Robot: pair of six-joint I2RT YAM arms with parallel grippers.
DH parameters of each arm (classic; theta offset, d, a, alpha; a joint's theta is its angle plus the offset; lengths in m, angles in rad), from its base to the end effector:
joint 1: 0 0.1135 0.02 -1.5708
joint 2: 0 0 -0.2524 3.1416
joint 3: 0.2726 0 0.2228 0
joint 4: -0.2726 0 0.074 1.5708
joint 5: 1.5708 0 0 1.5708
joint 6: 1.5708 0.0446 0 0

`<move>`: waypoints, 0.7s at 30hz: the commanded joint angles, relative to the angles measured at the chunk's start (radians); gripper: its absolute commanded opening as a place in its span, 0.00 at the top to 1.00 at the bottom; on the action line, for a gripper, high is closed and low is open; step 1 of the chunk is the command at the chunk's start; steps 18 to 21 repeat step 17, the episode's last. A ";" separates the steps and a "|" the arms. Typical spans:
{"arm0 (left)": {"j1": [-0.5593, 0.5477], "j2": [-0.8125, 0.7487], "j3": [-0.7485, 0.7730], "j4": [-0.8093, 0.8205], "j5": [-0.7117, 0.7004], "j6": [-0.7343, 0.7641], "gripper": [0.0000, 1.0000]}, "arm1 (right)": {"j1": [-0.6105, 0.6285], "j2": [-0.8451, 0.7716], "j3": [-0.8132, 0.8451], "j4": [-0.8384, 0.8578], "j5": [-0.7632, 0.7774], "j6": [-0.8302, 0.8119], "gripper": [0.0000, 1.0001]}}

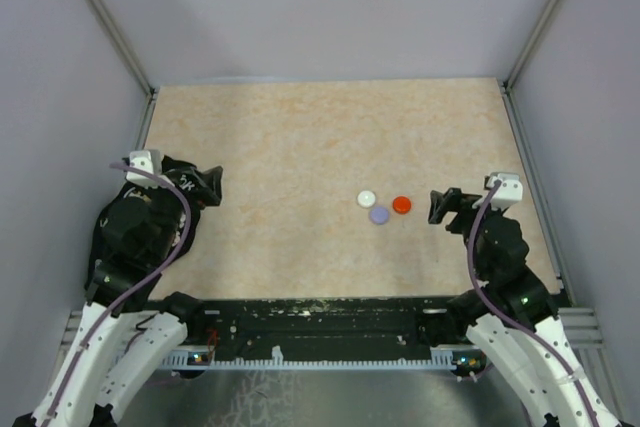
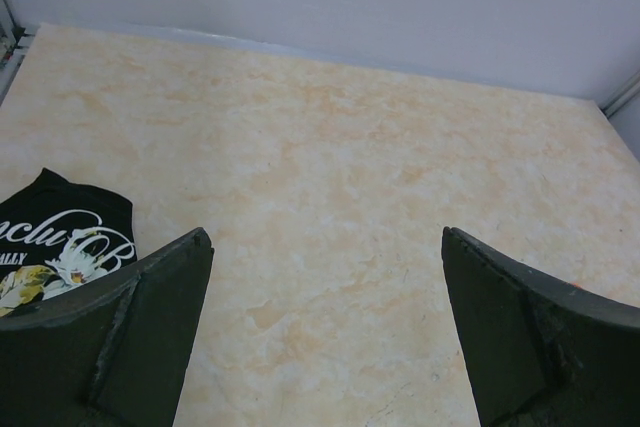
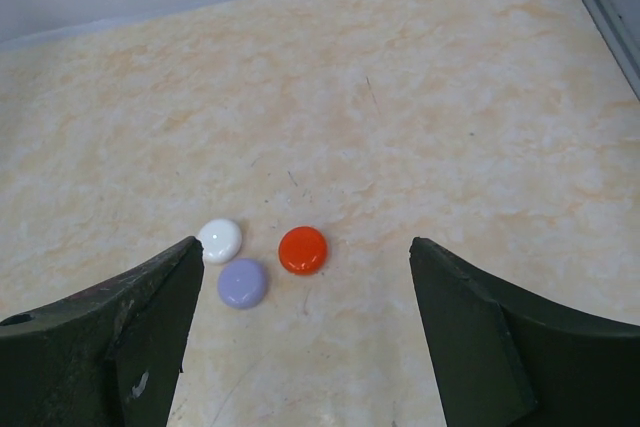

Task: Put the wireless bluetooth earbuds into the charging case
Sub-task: Reset both arms

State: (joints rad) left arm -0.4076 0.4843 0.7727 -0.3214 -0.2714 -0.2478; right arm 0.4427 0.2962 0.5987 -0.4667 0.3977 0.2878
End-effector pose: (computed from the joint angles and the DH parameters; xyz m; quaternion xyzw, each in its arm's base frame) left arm 0.0985 -0.0295 0.3457 -0.0369 0.7173 -0.1297 0.6836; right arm 0.0789 0.0183 0.2895 0.0695 0.7553 0.0857 0.6460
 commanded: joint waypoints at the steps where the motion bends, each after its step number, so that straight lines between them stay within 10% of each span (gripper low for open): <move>1: 0.007 0.009 0.038 0.008 -0.025 -0.006 0.00 | -0.004 -0.010 0.044 0.007 0.045 -0.033 0.17; 21: 0.007 0.061 0.080 -0.004 -0.047 -0.028 0.00 | -0.004 -0.017 0.037 0.007 0.041 -0.020 0.16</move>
